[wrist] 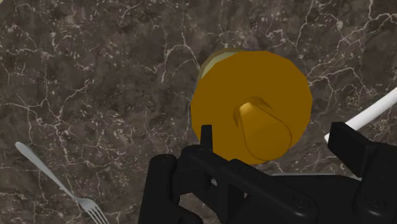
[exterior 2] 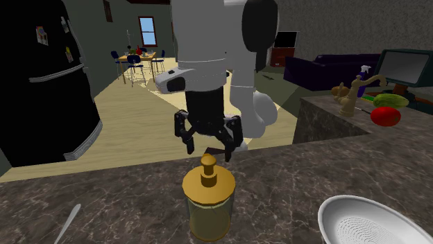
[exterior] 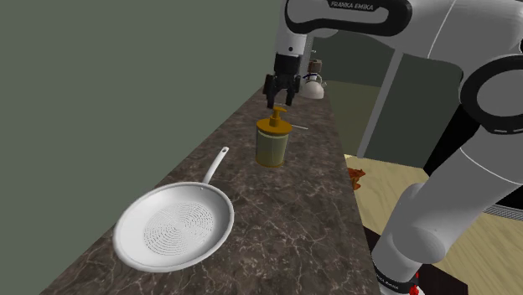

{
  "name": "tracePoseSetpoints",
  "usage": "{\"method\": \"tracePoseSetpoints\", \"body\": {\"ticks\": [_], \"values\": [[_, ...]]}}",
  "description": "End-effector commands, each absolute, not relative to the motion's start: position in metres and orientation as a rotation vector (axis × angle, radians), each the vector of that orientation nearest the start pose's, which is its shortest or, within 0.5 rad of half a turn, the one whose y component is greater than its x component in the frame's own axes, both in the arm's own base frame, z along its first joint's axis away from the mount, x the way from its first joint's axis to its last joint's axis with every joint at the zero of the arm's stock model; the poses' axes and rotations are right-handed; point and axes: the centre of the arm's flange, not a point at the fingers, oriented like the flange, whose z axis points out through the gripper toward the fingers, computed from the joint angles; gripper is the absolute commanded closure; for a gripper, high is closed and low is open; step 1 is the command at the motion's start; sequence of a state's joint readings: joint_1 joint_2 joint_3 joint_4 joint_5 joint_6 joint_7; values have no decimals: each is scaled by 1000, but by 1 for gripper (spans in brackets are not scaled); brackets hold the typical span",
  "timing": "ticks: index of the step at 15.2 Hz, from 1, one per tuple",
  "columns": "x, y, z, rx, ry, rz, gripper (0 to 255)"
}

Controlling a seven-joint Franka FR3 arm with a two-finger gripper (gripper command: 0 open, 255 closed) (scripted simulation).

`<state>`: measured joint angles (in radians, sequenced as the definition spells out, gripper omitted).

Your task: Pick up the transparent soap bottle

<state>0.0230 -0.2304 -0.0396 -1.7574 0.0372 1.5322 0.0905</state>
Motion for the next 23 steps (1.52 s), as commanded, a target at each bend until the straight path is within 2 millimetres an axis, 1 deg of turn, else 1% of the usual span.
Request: {"method": "tracePoseSetpoints", "body": {"ticks": [1, 7, 9, 10, 19, 23], "values": [[486, -6, 651, -3082, 157, -14, 0], [486, -6, 620, -3082, 157, -14, 0], [486, -6, 616, -3082, 157, -14, 0], [486, -7, 617, -3082, 157, -14, 255], [486, -6, 616, -3082, 157, -14, 255], [486, -6, 638, -3082, 157, -14, 255]]}}
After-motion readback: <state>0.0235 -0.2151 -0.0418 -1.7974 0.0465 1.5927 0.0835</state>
